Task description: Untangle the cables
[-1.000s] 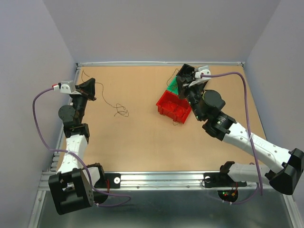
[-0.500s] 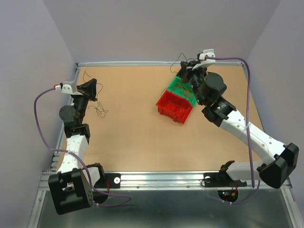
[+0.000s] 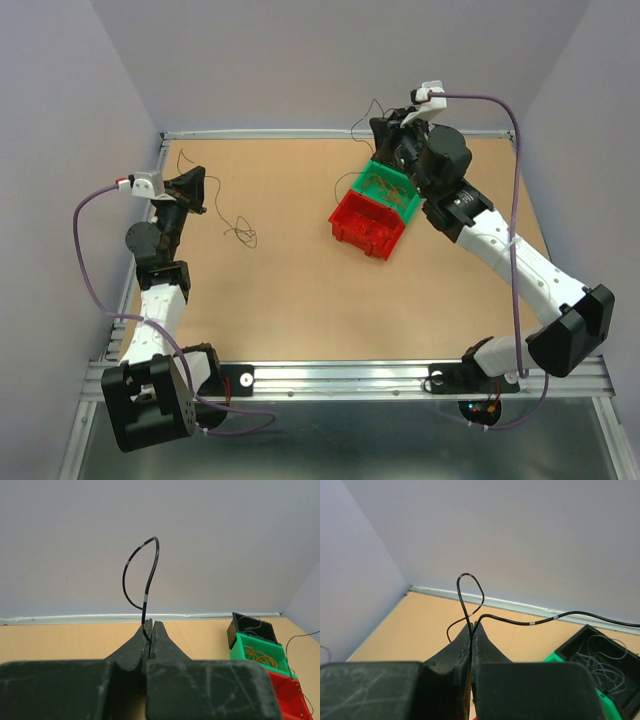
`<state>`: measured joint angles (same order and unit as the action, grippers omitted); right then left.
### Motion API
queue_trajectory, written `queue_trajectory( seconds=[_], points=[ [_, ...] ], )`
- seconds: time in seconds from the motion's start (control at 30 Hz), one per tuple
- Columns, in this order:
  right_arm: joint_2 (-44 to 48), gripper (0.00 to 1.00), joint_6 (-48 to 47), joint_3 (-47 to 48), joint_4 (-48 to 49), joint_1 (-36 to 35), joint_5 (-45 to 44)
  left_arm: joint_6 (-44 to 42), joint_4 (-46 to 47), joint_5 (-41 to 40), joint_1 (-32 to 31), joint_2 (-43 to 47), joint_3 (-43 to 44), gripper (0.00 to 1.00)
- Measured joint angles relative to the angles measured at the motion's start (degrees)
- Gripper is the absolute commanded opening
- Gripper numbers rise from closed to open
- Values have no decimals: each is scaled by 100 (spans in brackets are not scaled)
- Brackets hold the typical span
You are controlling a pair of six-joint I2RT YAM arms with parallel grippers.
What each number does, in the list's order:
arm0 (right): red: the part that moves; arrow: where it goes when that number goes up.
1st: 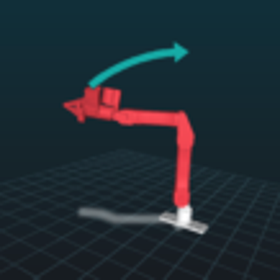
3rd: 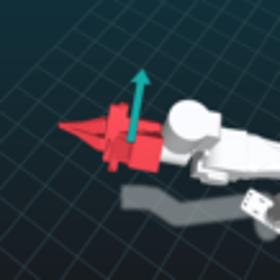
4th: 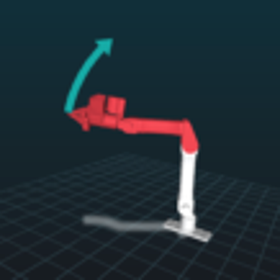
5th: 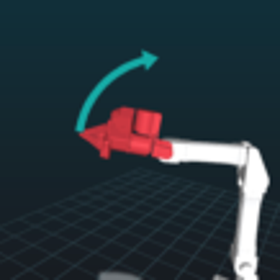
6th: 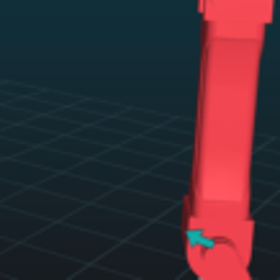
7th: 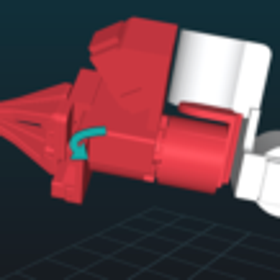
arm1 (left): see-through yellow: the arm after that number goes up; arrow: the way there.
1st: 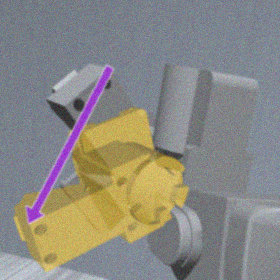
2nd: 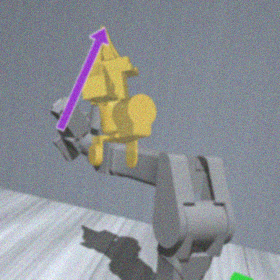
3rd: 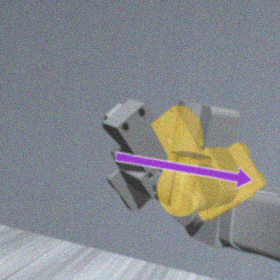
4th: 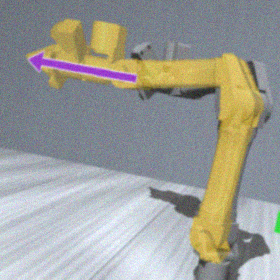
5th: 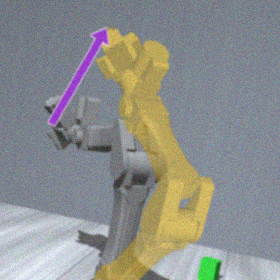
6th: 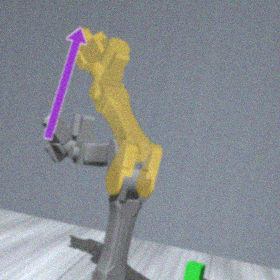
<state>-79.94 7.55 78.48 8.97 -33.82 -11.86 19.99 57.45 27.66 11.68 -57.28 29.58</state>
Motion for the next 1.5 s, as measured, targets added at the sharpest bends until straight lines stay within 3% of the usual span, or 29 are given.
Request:
queue_trajectory(
  seconds=[0.6, 0.97, 1.23, 1.5],
  points=[
    [1993, 1, 1043, -442, -111, 0, 1762, -31, 4, 52, -11, 2, 0, 0],
    [2389, 1, 1132, -516, -234, 0, 1834, -63, 7, 72, -42, 2, 0, 0],
    [2570, 1, 1150, 210, -190, 0, 1853, -70, 9, 79, -48, 2, 0, 0],
    [2420, 1, 1008, 251, -85, 0, 1738, -96, 11, 81, -72, 2, 0, 0]
  ],
)
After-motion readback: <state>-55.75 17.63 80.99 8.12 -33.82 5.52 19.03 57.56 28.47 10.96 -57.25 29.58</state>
